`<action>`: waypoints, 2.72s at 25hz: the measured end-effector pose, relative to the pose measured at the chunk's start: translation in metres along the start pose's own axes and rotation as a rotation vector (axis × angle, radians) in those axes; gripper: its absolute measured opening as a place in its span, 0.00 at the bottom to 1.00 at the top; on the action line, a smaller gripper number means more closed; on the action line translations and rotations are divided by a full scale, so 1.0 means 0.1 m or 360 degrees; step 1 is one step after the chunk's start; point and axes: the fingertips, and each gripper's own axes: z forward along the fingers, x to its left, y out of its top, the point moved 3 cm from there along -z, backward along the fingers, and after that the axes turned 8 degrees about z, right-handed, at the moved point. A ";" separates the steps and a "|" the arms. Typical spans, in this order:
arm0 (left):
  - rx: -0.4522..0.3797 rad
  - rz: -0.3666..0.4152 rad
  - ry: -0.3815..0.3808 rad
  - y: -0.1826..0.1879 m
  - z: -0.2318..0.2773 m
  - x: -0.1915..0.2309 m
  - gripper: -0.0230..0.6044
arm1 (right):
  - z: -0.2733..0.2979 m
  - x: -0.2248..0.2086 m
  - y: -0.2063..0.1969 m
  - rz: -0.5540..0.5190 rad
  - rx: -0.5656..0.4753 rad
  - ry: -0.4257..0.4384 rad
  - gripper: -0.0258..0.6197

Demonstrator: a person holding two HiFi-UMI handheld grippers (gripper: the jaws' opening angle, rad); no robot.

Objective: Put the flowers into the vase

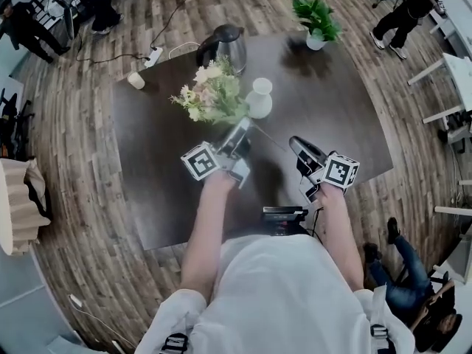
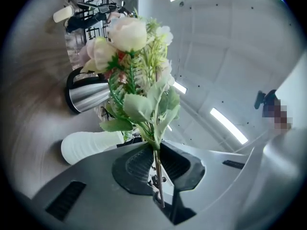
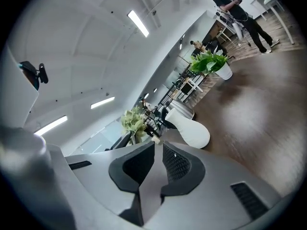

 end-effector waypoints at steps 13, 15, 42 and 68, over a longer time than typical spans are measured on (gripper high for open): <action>-0.0136 0.0039 0.0090 0.29 -0.03 0.28 0.10 | 0.36 -0.26 0.07 -0.0020 0.0100 -0.0006 0.09; -0.0191 0.0051 0.0111 0.31 -0.01 0.32 0.10 | 0.41 -0.32 0.09 -0.0039 0.0144 0.0027 0.14; -0.0485 0.0556 0.0403 0.92 0.51 0.68 0.10 | 1.39 -0.53 0.51 -0.0311 0.0492 0.0200 0.26; -0.0013 0.1138 0.0443 0.56 0.89 0.57 0.10 | 1.47 -0.56 0.51 -0.0391 0.0484 0.0179 0.26</action>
